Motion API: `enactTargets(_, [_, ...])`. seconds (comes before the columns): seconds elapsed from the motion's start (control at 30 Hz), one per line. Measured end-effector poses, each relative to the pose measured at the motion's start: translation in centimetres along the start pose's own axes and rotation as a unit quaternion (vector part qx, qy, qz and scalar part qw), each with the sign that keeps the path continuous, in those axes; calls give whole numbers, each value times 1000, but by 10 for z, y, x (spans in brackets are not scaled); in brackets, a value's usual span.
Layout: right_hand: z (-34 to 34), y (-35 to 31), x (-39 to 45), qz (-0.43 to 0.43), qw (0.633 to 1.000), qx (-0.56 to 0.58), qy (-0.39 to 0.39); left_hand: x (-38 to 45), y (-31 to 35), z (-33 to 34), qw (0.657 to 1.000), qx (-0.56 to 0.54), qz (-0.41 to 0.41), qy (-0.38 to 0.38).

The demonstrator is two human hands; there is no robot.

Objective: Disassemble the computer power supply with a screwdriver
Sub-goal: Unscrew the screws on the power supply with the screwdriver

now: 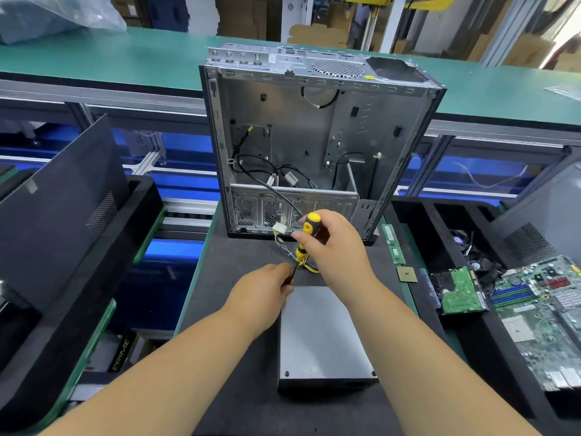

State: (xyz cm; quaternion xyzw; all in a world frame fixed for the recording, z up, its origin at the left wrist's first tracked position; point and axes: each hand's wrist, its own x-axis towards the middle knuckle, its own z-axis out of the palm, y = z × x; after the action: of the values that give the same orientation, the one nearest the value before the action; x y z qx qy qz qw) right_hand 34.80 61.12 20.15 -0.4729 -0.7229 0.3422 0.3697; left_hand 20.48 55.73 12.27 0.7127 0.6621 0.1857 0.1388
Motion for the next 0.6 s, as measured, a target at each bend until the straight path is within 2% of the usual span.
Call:
enactTargets(0.13, [-5,-3,-1,30,996,81,-3,1,1,-1,1000,3,-7,-1])
enactTargets(0.37, [-15,-1,-2,44,994,103,-8,3,3,-3,1000,-9,-29,5])
enactTargets(0.47, [-18,0,-3,12,995,103,-4,5,5,-5,998,-41,-50,10])
enactTargets(0.6, [-27,1,-2,-25,979,194,52,9,2,-8,990,-101,-89,34])
